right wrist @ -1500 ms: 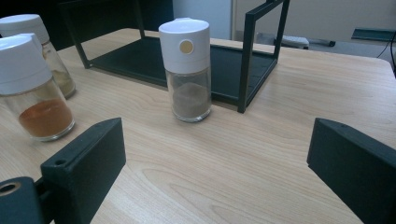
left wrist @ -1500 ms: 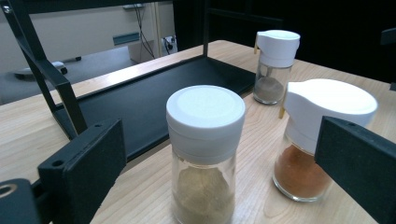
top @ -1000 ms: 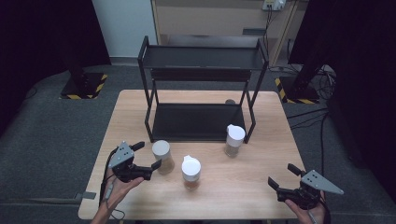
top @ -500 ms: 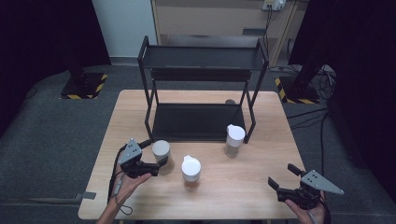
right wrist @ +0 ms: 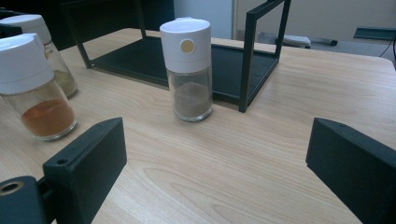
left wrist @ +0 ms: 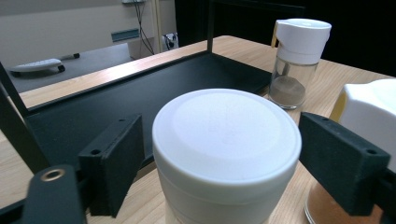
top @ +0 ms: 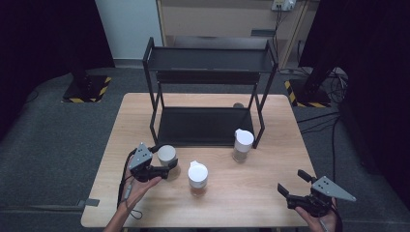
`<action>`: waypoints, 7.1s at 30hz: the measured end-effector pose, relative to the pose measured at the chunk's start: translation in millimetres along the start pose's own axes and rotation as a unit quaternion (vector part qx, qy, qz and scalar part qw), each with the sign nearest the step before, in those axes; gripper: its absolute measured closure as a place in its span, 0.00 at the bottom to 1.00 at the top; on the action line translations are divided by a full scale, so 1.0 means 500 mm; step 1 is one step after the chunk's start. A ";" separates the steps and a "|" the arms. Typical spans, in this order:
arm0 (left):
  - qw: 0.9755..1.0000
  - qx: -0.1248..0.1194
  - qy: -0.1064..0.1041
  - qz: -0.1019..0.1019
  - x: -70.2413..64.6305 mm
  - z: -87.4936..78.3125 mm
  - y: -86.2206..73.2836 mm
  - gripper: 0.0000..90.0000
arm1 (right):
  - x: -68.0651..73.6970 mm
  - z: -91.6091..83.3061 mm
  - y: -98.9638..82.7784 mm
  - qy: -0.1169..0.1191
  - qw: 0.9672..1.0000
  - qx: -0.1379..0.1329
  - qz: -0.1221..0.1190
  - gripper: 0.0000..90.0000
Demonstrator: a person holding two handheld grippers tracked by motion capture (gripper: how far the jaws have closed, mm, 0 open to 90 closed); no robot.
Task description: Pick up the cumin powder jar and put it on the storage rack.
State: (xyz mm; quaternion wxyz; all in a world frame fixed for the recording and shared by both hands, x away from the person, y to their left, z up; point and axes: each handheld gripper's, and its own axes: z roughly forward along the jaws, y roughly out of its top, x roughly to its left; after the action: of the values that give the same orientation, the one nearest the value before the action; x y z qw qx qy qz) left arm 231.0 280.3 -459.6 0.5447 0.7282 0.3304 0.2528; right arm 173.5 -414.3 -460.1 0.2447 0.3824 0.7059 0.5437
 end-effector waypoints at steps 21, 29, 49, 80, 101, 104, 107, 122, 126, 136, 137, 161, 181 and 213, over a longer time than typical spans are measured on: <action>1.000 -0.015 0.006 -0.009 -0.004 0.005 -0.016 0.36 | -0.001 0.000 -0.001 0.002 1.000 -0.001 0.000 0.06; 1.000 -0.015 0.006 -0.020 0.003 -0.001 -0.008 0.36 | -0.001 0.000 -0.001 0.002 1.000 -0.002 -0.001 0.06; 1.000 -0.011 0.010 0.001 0.008 0.012 0.076 0.36 | -0.002 -0.001 -0.001 0.003 1.000 -0.002 -0.001 0.06; 0.997 -0.014 0.073 0.000 0.040 0.123 0.172 0.36 | -0.006 -0.001 -0.002 0.007 1.000 -0.002 0.005 0.06; 0.990 -0.006 0.135 -0.028 0.056 0.210 0.159 0.36 | -0.010 -0.002 -0.004 0.010 1.000 -0.004 0.008 0.06; 0.989 0.000 0.148 -0.017 0.052 0.220 0.150 0.36 | -0.010 -0.002 -0.004 0.011 1.000 -0.005 0.008 0.06; 0.988 0.005 0.151 -0.013 0.052 0.228 0.143 0.36 | -0.011 -0.002 -0.005 0.011 1.000 -0.005 0.009 0.06; 0.987 0.011 0.156 -0.029 0.057 0.254 0.121 0.36 | -0.012 -0.003 -0.005 0.011 1.000 -0.006 0.010 0.06; 0.987 0.010 0.157 -0.032 0.056 0.258 0.119 0.36 | -0.012 -0.003 -0.006 0.012 1.000 -0.006 0.009 0.06; 0.987 0.014 0.160 -0.030 0.058 0.259 0.114 0.36 | -0.013 -0.004 -0.006 0.013 1.000 -0.006 0.011 0.06; 0.987 0.013 0.159 -0.031 0.057 0.260 0.113 0.36 | -0.013 -0.004 -0.006 0.013 1.000 -0.006 0.011 0.06; 0.986 0.018 0.158 -0.045 0.061 0.256 0.121 0.23 | -0.013 -0.005 -0.006 0.014 1.000 -0.007 0.010 0.06; 0.988 0.024 0.148 -0.039 0.052 0.224 0.163 0.03 | -0.012 -0.004 -0.005 0.016 1.000 -0.006 0.008 0.06; 0.996 0.020 0.091 -0.007 0.027 0.099 0.226 0.02 | -0.010 -0.003 -0.003 0.015 1.000 -0.004 0.008 0.06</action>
State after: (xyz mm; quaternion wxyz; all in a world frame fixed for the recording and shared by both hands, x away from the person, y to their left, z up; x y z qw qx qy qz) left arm 299.1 238.0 -364.8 0.4994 0.7108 0.3888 0.3069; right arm 175.1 -419.4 -461.5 0.2314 0.3786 0.7046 0.5538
